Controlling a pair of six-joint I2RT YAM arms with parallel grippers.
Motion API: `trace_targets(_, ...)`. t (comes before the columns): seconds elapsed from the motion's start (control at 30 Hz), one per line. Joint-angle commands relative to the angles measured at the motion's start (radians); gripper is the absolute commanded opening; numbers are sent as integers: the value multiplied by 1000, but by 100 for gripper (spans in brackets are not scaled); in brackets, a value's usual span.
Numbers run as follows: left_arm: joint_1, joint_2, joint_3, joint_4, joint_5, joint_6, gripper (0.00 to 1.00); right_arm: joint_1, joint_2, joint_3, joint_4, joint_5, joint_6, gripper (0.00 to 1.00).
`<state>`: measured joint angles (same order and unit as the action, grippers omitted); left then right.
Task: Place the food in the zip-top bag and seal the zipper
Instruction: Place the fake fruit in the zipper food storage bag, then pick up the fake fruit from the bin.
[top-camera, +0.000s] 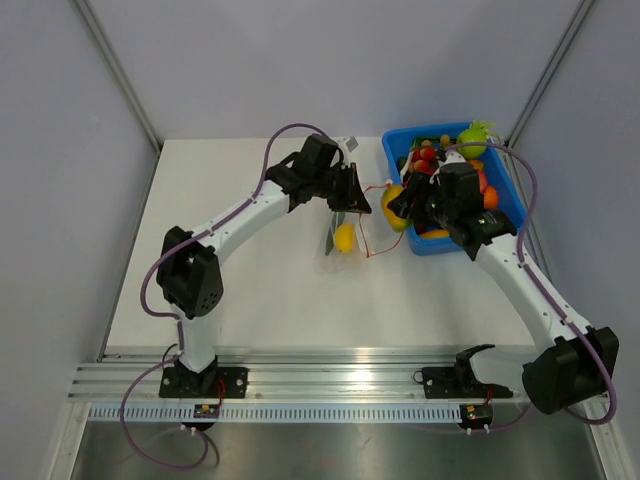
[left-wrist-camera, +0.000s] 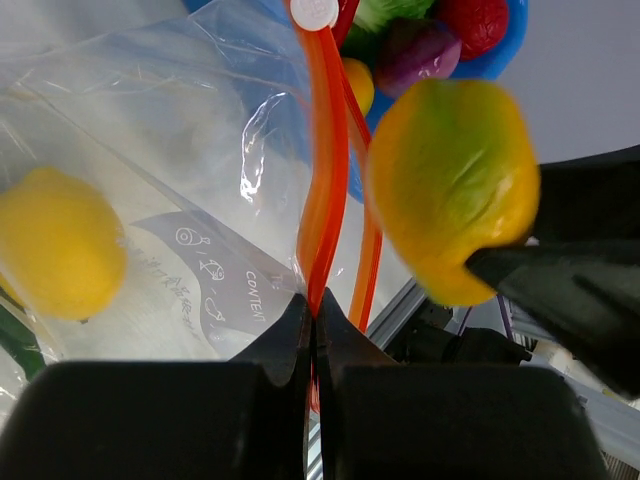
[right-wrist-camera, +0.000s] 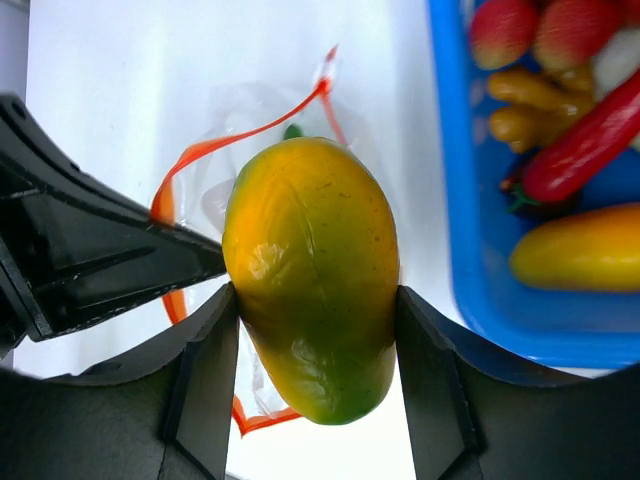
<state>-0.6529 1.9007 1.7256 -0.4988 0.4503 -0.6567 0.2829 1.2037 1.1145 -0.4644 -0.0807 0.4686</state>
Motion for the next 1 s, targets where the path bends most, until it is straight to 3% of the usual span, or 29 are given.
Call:
trace_targets(0.0,-4,-12,43,32,31,-8,0,88,66,45,53,16,19,45)
trace_targets(0.07,-4,-23,37,31,28,-4,0,105,89,48,69,25,24,48)
trace_targets(0.1,-4,-28,34,28,31,-3,0,108,102,50,72,24,24,63)
trace_targets(0.17,-4,-37,22,28,25,2,0,110,122,68,60,24,21,81)
trace_targets(0.23,-4,-46,15,25,21,6,0,111,116,79,58,54,10,91)
trace_targets(0.37,-2,-49,-9,23,21,12,0,111,83,100,1,202,-41,88)
trace_targets(0.43,-1,-48,-17,28,24,12,0,107,66,103,-20,301,-61,80)
trace_targets(0.6,1,-57,-37,23,19,19,0,-2,53,94,-36,355,-77,70)
trace_targets(0.7,2,-71,-46,22,10,26,0,-99,82,102,-33,367,-91,70)
trace_targets(0.97,2,-86,-50,8,-1,43,0,-274,230,169,-10,317,-84,84)
